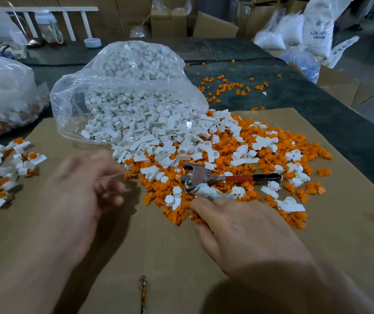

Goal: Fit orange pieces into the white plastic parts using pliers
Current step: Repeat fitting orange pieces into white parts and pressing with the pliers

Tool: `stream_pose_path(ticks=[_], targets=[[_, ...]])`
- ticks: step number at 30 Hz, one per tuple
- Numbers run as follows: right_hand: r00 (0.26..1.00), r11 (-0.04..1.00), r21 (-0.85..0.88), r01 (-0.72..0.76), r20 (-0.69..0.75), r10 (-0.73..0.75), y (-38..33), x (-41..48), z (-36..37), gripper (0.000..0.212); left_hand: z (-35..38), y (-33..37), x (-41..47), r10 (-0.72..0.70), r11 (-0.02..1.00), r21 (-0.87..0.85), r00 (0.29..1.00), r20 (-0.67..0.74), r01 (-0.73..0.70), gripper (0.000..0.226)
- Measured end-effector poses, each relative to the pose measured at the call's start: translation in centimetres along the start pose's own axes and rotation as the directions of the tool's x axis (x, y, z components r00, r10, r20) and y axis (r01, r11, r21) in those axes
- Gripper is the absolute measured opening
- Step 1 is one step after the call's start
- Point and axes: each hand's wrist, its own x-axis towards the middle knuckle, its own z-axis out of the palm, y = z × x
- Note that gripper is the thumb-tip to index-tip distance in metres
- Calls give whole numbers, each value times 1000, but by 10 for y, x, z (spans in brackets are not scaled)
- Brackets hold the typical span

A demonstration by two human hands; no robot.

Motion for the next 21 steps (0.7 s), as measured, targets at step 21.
stream_pose_path(ticks=[21], targets=[[997,996,59,-68,43,66,3,4,-4,21,22,0,-22,206,452,718,846,492,-528,21]])
